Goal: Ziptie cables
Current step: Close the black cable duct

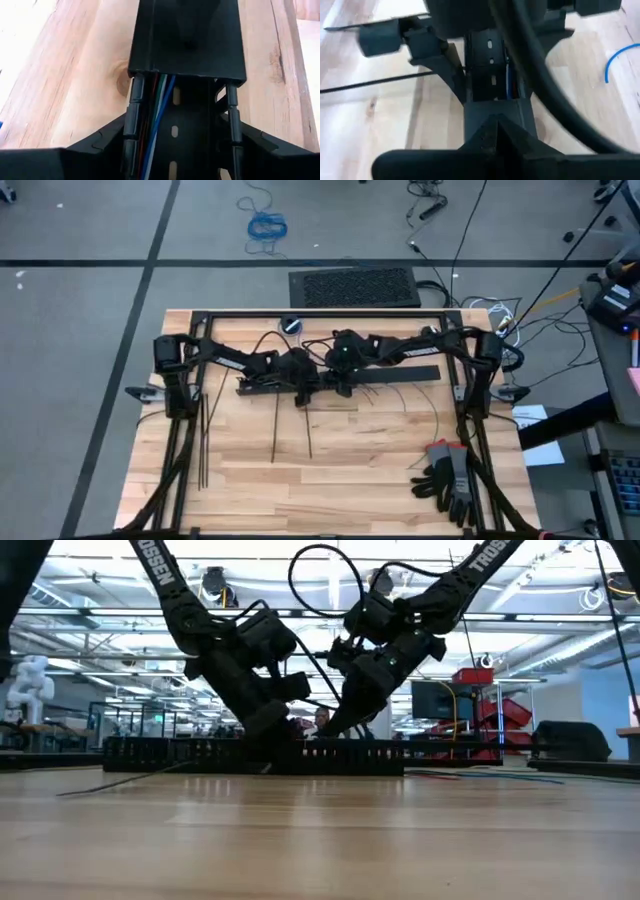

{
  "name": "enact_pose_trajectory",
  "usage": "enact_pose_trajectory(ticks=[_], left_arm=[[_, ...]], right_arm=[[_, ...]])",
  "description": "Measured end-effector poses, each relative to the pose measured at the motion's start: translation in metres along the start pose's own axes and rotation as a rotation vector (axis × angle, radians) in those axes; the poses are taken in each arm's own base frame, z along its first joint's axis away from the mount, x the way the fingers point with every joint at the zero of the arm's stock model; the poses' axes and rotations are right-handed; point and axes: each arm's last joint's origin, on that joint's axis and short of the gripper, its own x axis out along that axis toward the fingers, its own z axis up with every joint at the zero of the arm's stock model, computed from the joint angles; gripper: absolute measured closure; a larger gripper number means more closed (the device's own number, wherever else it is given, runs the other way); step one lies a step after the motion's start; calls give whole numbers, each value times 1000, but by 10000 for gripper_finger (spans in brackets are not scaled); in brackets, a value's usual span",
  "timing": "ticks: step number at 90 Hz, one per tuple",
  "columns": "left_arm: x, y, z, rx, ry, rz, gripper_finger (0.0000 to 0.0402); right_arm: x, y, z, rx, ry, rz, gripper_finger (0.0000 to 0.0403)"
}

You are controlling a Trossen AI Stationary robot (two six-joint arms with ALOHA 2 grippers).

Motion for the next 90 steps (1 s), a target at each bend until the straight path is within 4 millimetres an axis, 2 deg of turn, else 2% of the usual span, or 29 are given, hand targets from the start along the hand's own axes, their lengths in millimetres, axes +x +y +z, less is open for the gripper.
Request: enact_pose_trajectory(ticks=[21, 34, 57, 90], left_arm=[[0, 0, 0, 0, 5, 0, 146], [0, 0, 0, 0, 5, 1, 146], [0, 0, 0, 5, -3, 5, 146], [0, 1, 0, 3, -6, 7, 146]], right_arm=[[-13, -1, 5, 9, 2, -6, 402], [-16, -2, -2, 40, 71, 0, 403], [5, -4, -7, 25, 49, 11, 403], [23, -2, -4, 6, -41, 16, 403]])
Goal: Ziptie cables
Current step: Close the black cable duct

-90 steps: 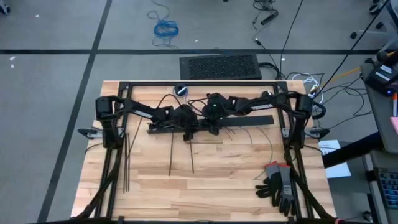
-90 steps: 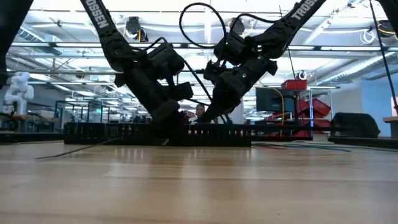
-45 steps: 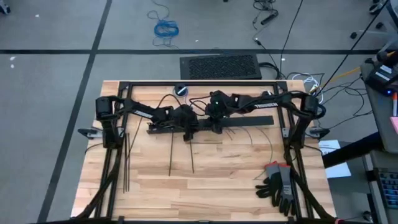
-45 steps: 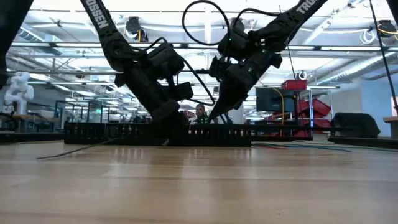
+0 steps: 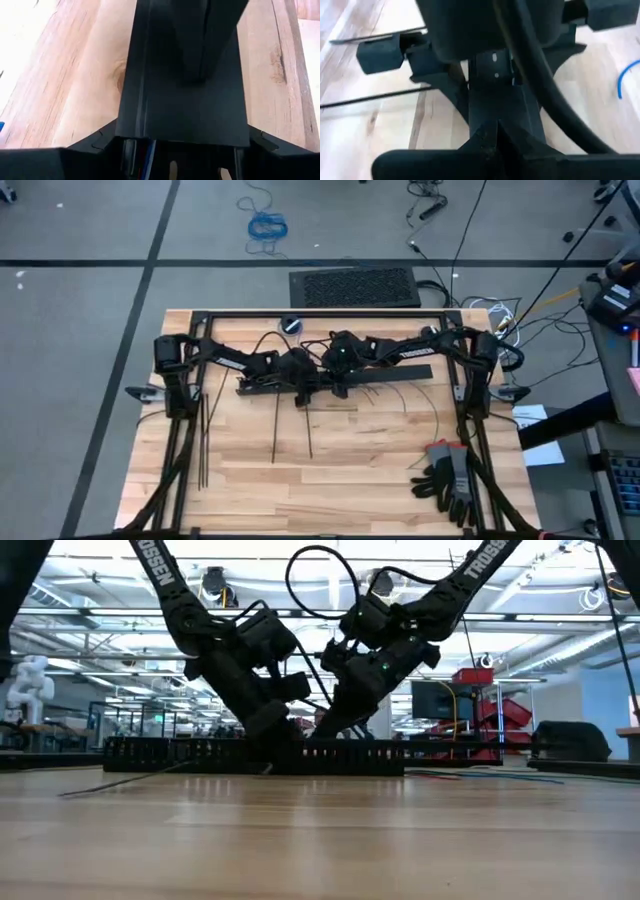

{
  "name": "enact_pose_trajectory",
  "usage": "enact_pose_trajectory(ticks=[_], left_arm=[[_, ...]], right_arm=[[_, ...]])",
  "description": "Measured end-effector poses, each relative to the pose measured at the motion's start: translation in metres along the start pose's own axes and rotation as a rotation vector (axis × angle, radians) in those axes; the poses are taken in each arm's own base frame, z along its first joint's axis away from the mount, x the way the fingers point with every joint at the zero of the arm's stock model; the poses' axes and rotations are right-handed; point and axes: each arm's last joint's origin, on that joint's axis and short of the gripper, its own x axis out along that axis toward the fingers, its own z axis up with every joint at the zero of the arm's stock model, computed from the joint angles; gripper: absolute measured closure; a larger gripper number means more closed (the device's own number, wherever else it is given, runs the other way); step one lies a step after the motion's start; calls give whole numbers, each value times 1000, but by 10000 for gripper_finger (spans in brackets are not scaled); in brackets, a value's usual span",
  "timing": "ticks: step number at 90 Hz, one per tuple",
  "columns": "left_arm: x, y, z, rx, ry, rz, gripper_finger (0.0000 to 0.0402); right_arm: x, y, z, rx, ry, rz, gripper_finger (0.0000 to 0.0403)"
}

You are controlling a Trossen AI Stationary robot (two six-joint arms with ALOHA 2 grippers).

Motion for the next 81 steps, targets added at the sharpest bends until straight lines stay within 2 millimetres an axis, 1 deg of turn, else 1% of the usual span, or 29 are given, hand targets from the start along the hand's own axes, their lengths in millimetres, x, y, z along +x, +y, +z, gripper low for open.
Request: enact_pose_trajectory(ticks=[16, 26, 42, 57, 63, 71, 81], left_arm=[[0, 0, 0, -1, -4, 3, 146], [0, 0, 0, -3, -4, 3, 146], [0, 0, 0, -3, -5, 3, 146], [0, 0, 0, -3, -5, 4, 146], [0, 0, 0, -3, -5, 4, 146], [0, 0, 0, -3, -5, 4, 146], [0, 0, 0, -2, -5, 4, 146]], right_arm=[[0, 1, 4, -12, -27, -11, 403], [-2, 0, 16, -20, -41, -13, 403], [-7, 3, 34, -43, -1, 2, 403], [-17, 8, 50, -67, 117, 13, 403], [-24, 10, 54, -54, 200, -5, 403], [-30, 13, 56, -56, 298, -35, 403], [-33, 15, 52, -49, 359, -34, 403]])
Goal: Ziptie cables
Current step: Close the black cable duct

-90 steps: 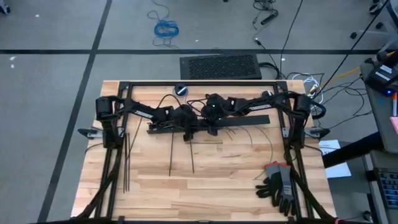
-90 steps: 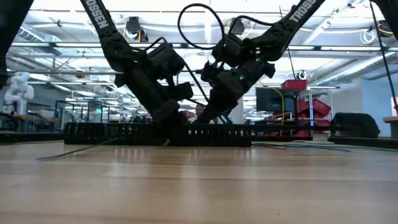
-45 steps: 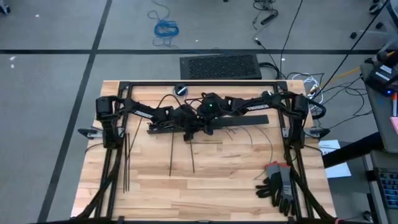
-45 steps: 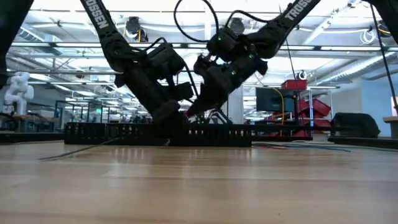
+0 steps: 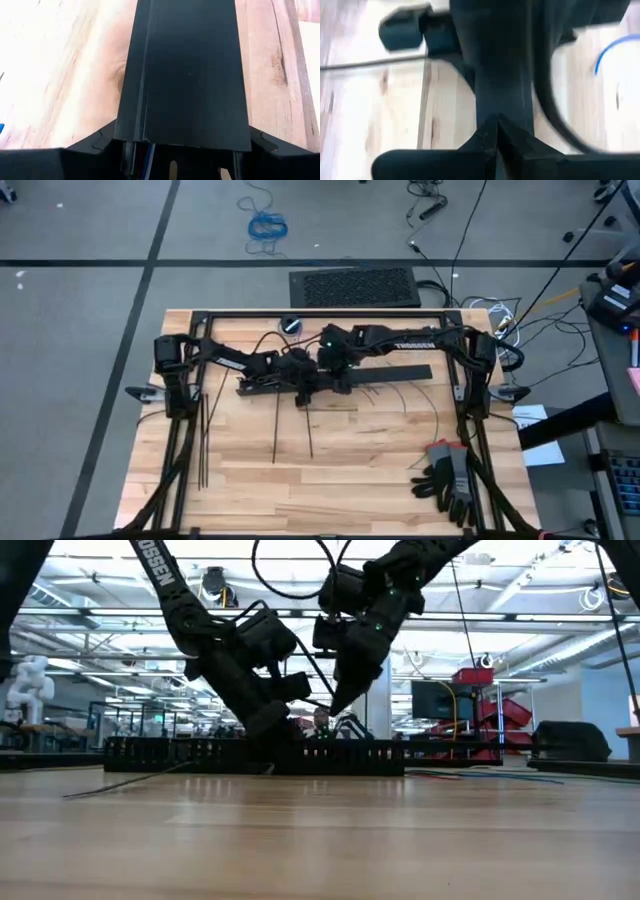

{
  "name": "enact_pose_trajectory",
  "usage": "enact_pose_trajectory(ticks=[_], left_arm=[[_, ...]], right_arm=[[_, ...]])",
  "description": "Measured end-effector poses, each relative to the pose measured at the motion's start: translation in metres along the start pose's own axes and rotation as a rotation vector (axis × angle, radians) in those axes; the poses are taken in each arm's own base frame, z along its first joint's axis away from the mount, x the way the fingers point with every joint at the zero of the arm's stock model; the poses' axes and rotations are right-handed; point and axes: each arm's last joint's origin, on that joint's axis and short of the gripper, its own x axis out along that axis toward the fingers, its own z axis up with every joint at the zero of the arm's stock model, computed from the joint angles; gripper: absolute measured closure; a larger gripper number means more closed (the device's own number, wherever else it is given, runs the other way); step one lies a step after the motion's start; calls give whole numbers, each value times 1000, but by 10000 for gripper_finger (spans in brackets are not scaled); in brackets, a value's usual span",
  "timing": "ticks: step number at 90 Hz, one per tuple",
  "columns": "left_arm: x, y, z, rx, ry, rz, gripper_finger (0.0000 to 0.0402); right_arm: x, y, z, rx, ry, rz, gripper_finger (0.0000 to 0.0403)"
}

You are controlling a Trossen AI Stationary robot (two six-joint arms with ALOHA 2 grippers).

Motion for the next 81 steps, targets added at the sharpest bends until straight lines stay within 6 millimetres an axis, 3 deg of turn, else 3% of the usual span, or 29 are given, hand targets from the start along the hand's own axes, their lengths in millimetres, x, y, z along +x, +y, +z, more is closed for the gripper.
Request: enact_pose_trajectory(ticks=[47, 68, 81], left_arm=[[0, 0, 0, 0, 0, 0, 146], [0, 0, 0, -3, 1, 14, 146], [0, 1, 0, -5, 2, 18, 146]], right_arm=[[0, -2, -8, -7, 87, -79, 403], [15, -10, -24, 5, 70, -96, 403], [23, -11, -23, -1, 2, -110, 403]])
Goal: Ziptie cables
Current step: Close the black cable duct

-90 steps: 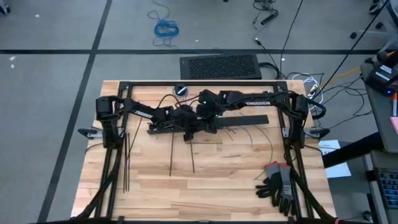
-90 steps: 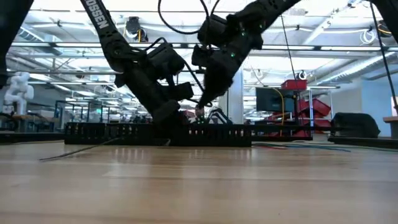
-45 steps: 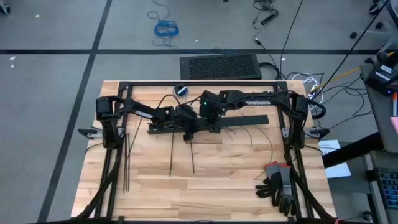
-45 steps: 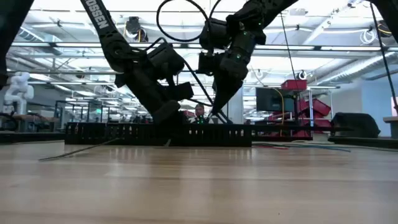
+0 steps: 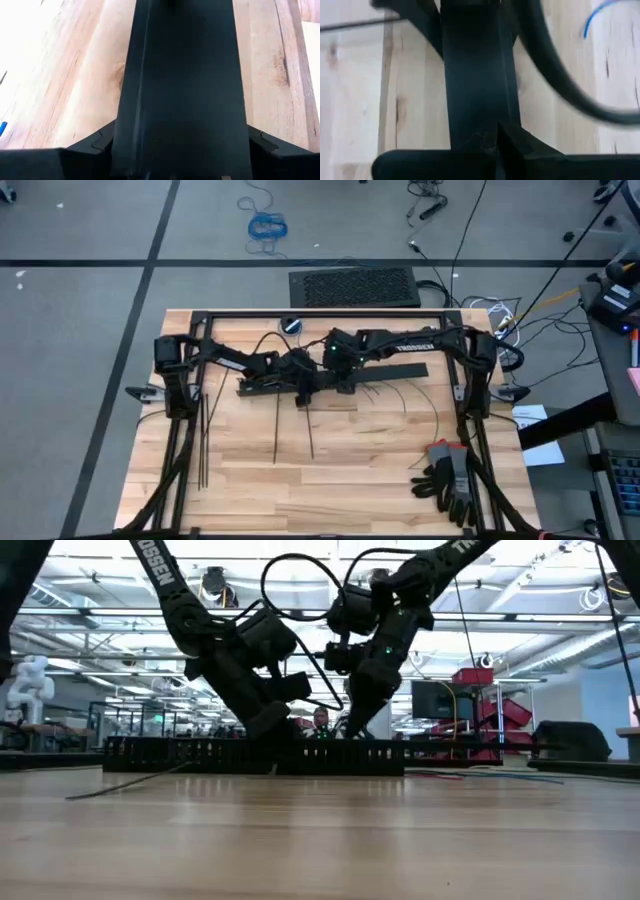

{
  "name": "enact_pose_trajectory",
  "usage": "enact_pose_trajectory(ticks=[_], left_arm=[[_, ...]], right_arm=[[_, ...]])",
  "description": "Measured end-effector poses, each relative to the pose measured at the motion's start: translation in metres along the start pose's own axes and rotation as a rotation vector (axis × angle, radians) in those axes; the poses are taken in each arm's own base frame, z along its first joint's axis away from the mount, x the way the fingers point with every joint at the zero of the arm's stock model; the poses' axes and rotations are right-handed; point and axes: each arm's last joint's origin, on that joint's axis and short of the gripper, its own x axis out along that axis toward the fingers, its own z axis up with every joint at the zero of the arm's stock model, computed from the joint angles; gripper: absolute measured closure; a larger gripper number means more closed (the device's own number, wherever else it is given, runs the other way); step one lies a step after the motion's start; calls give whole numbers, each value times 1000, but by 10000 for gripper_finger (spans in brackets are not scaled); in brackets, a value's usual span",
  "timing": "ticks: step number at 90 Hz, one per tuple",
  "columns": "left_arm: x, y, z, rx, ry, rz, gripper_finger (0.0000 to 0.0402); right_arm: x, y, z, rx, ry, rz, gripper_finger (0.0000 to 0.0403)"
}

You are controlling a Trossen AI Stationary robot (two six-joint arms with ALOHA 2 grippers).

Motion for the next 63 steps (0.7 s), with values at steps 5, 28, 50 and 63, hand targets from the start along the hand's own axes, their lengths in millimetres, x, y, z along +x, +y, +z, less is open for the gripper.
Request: enact_pose_trajectory(ticks=[5, 28, 50, 63], left_arm=[[0, 0, 0, 2, -1, 1, 146], [0, 0, 2, 7, -32, 6, 146], [-1, 1, 5, 21, -58, 58, 146], [-7, 1, 9, 35, -65, 85, 146]], right_arm=[[4, 2, 4, -11, -37, 7, 403], [24, 2, 4, -12, -58, 55, 403], [30, 2, 4, -17, -65, 62, 403], [30, -2, 3, -9, -72, 60, 403]])
